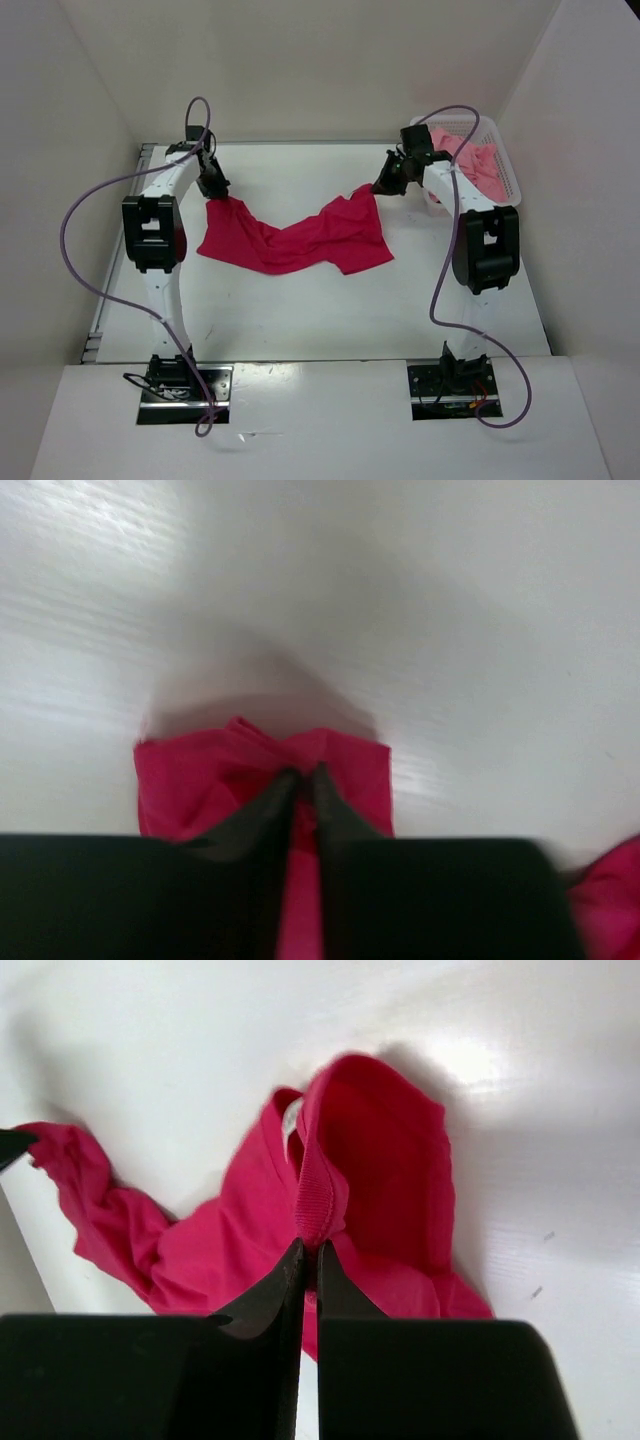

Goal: Fold and stack the t-shirts
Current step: Flatten out the tshirt

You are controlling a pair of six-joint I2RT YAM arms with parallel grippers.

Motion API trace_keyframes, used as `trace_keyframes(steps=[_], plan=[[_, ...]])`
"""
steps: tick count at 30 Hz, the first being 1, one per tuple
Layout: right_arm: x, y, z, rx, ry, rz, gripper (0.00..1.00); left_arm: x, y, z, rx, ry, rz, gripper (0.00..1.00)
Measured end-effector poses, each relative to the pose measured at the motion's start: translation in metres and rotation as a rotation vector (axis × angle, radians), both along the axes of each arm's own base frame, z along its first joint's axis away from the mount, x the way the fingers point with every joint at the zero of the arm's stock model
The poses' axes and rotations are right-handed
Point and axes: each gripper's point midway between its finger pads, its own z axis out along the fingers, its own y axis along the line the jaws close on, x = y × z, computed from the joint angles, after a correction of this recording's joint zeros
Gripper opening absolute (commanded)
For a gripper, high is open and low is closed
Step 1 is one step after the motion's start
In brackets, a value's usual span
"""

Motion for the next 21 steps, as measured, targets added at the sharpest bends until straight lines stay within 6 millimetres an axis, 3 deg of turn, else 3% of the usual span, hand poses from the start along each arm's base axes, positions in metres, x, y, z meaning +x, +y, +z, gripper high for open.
trace_keyframes(steps=[3, 4, 7, 8, 13, 14, 15, 16, 17, 18, 21], plan=[[0.019, 0.001, 0.016, 0.001, -0.048, -0.019, 0.01, 0.014, 0.015, -0.004, -0.011, -0.017, 0.016, 0.60], [0.026, 0.000, 0.019, -0.002, -0.058, -0.029, 0.01, 0.018, 0.022, 0.002, -0.013, -0.037, 0.029, 0.76], [0.042, -0.002, 0.023, -0.016, -0.078, -0.057, 0.01, 0.012, 0.037, 0.024, -0.034, -0.115, 0.071, 0.99], [0.045, -0.003, 0.022, -0.022, -0.078, -0.066, 0.03, 0.003, 0.042, 0.033, -0.043, -0.133, 0.085, 1.00], [0.043, -0.006, 0.021, -0.029, -0.054, -0.094, 0.36, -0.060, 0.053, 0.060, -0.101, -0.187, 0.130, 1.00], [0.042, -0.007, 0.021, -0.030, -0.054, -0.098, 0.39, -0.071, 0.054, 0.062, -0.109, -0.202, 0.131, 0.96], [0.041, -0.007, 0.022, -0.030, -0.053, -0.101, 0.45, -0.084, 0.050, 0.061, -0.124, -0.204, 0.130, 0.82], [0.038, -0.008, 0.023, -0.029, -0.052, -0.102, 0.46, -0.096, 0.046, 0.059, -0.140, -0.201, 0.130, 0.41], [0.034, -0.008, 0.024, -0.028, -0.051, -0.103, 0.47, -0.108, 0.042, 0.057, -0.156, -0.200, 0.133, 0.29], [0.027, -0.009, 0.024, -0.029, -0.045, -0.104, 0.47, -0.119, 0.038, 0.054, -0.165, -0.195, 0.128, 0.25], [0.005, -0.013, 0.022, -0.034, -0.021, -0.104, 0.39, -0.144, 0.026, 0.042, -0.215, -0.169, 0.133, 0.26]])
